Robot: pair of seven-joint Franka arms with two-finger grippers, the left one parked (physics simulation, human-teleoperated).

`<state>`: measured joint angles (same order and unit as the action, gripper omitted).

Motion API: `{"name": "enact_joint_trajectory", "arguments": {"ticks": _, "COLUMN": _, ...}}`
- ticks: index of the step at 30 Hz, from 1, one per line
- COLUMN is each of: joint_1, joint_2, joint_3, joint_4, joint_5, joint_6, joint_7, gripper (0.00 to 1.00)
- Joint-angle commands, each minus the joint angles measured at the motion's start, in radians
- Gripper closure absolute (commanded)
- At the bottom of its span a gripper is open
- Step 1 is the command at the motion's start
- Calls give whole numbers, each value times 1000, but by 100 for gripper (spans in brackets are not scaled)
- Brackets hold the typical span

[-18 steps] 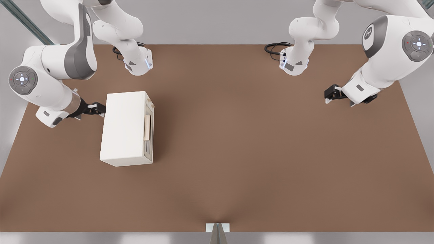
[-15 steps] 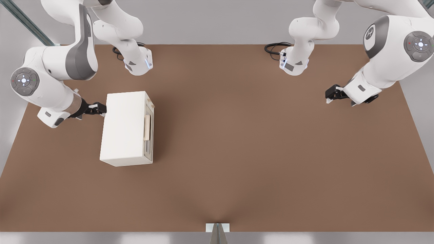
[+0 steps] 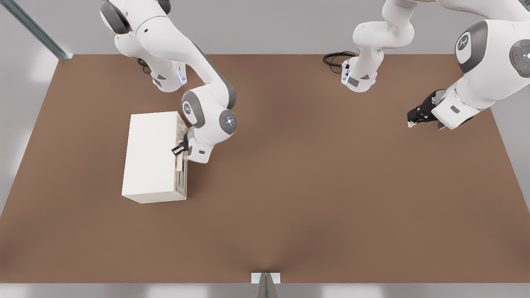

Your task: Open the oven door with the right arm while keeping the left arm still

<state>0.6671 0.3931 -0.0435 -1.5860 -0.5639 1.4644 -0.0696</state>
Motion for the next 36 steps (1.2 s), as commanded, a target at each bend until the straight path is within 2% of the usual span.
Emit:
{"name": "enact_joint_trajectory", "arguments": {"ticks": 1, "joint_1": 12, "joint_2": 32, "joint_3": -1, "joint_4": 6, "joint_5": -67, "joint_6": -1, "joint_7": 287, "gripper": 79}}
{"name": "enact_joint_trajectory", "arguments": {"ticks": 11, "joint_1": 11, "joint_2": 124, "joint_3": -1, "joint_4": -3, "joint_5": -93, "joint_6": 5, "joint_7": 495, "gripper": 79}}
{"name": "enact_joint_trajectory", "arguments": {"ticks": 36, "joint_1": 5, "joint_2": 151, "joint_3": -6, "joint_4": -55, "joint_5": -93, "joint_6": 1, "joint_7": 495, "gripper": 79}}
